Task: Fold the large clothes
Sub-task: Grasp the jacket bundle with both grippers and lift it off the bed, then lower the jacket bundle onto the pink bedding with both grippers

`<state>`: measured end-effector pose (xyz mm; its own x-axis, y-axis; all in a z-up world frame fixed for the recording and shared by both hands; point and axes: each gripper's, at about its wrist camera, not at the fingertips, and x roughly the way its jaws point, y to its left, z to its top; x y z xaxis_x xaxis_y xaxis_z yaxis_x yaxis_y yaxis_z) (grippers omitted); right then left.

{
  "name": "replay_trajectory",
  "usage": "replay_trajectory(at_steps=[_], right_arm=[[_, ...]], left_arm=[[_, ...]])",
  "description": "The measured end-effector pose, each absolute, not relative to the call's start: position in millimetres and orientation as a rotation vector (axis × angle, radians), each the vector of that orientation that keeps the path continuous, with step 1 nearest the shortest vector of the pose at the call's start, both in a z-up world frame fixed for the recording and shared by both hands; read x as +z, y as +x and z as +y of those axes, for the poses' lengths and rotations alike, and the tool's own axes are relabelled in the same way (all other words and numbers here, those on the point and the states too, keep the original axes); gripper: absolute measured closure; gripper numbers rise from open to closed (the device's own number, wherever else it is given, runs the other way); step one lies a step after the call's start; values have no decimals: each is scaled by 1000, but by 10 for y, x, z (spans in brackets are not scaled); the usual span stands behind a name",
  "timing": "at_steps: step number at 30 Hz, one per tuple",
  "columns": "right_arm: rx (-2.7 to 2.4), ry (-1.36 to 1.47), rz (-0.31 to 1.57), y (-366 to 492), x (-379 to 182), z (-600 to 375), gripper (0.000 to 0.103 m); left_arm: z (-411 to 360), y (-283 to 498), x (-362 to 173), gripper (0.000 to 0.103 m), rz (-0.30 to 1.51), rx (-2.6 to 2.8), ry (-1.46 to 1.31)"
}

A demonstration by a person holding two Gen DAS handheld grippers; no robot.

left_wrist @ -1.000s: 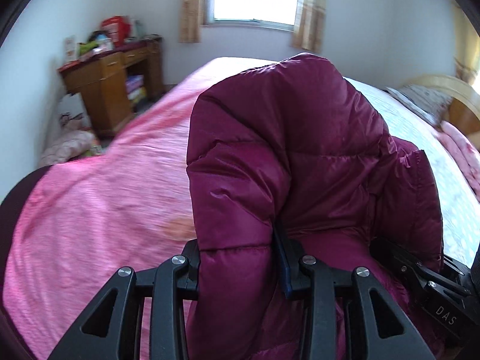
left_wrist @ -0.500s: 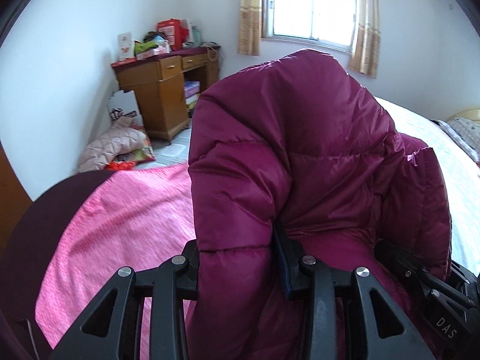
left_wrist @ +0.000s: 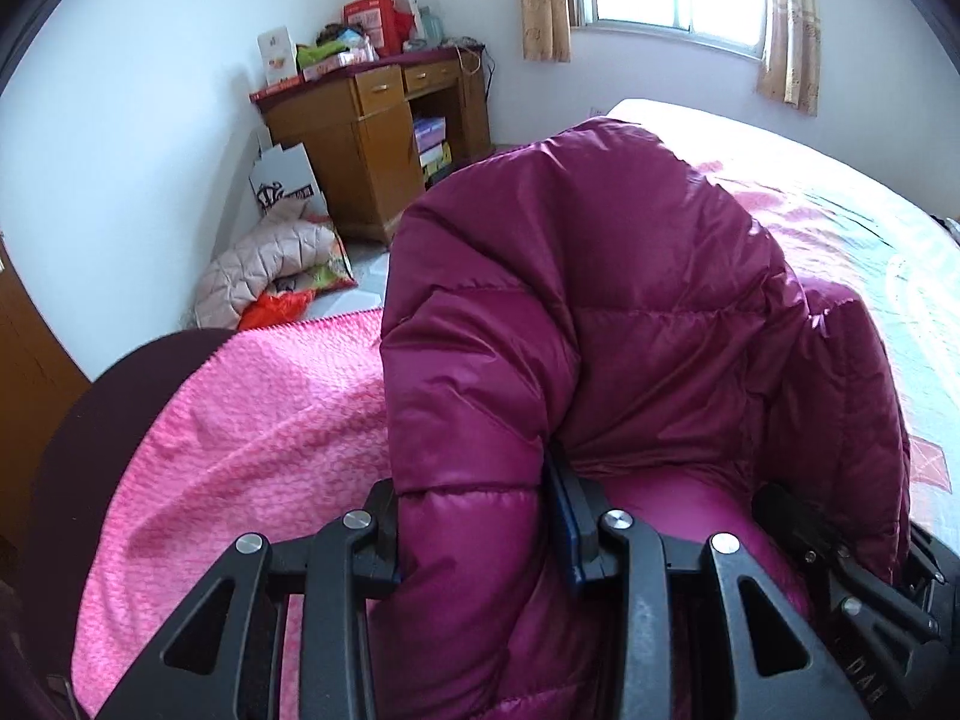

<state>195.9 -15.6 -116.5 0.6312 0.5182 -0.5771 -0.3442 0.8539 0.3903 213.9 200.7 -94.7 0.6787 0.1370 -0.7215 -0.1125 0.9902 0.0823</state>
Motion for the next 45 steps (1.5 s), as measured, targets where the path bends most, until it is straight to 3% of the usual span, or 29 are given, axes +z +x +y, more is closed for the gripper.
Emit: replay_trajectory(at_steps=[4,6,7,11,13,14,16,17,23,29,35,39,42,45], right_arm=[[520,358,788,2115,-1260,-293,69],[517,383,805,2162,-1276,-330,63],[507,396,813,2140,-1285,-379,54],[483,421,808,1994,-1227,-544,48],[425,386,773,1764,-1113,-596,54],[385,356,742,1651,-1001,-618,66],[304,266,673,1498,-739,-567,78],[277,223,646,1437,-632,-522,89],[295,159,616,1370,-235,-248,90],[302,133,788,1502,-688,29,90],[298,172,785,1429,-998,-88,94],[307,219,862,1501,-782,-198,94],[275,213,777,1673,-488,-243,91],[269,304,875,2159,-565,-247,91]], left_arm=[[2002,2247,-1069,57,836,163,40],[1982,2253,-1090,56,835,172,51],[1960,2242,-1091,56,831,177,58],[1880,2218,-1113,56,807,195,114],[1858,2212,-1117,56,802,199,125],[1870,2208,-1118,56,800,197,118],[1878,2208,-1115,56,801,197,114],[1877,2211,-1115,56,801,198,116],[1883,2219,-1125,56,799,202,123],[1872,2200,-1124,55,798,203,126],[1775,2168,-1145,54,784,212,163],[1773,2141,-1146,54,776,210,159],[1792,2152,-1143,54,782,207,142],[1798,2169,-1120,53,796,199,140]])
